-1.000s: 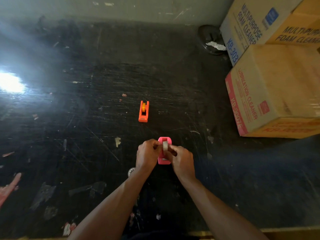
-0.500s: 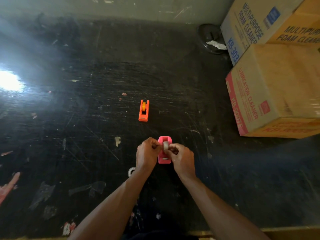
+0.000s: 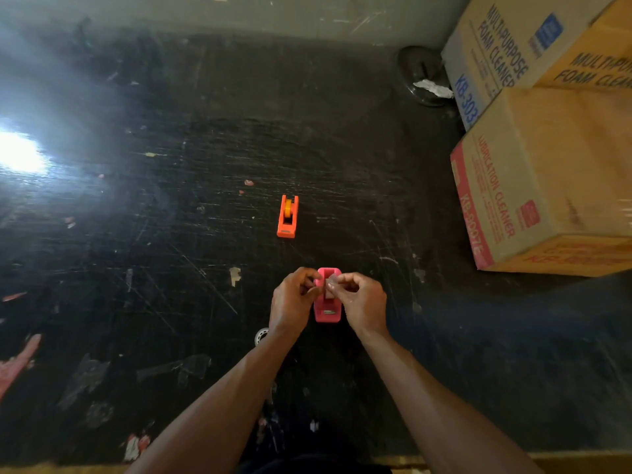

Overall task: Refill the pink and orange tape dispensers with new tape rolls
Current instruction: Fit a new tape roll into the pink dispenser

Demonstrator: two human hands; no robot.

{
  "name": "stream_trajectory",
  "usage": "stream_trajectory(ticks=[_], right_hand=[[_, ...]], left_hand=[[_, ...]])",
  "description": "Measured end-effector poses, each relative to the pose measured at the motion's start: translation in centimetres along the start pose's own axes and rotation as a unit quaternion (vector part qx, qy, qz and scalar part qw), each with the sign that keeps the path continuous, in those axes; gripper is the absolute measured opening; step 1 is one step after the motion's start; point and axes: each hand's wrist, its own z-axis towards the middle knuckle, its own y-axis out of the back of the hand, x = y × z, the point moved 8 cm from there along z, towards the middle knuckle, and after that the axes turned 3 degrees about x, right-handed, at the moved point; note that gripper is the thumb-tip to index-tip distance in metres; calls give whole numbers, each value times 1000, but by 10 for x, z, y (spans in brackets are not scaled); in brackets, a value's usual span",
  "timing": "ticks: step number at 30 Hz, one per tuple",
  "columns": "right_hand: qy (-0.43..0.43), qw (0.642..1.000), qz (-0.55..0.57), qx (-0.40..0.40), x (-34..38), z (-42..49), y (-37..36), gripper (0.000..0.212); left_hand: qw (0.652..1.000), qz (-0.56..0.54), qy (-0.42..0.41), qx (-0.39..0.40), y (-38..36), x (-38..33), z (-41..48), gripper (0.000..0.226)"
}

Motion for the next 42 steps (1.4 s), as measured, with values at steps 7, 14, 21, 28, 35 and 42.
stream_trajectory(ticks=[7,14,21,28,35,42], right_hand=[[20,999,42,21,2,-5,0,10],[59,997,-8,39,-5,-18,-1,8],[69,997,-11,36,0,-23,3,15],[90,995,-31,39,7,-25,3,20],[87,992,-86,35,0,-30,3,15],[99,986,-133,9,-5,-43,2,21]], left_hand=[[997,45,-26,51,-1,-3,1,37],[994,60,-43,76,-2,-4,2,40],[995,48,-25,81,-2,-4,2,43],[996,51,-29,72,-2,-4,0,43],[995,54,-28,74,-2,-4,2,43],[994,73,-27,73,-4,-3,2,44]])
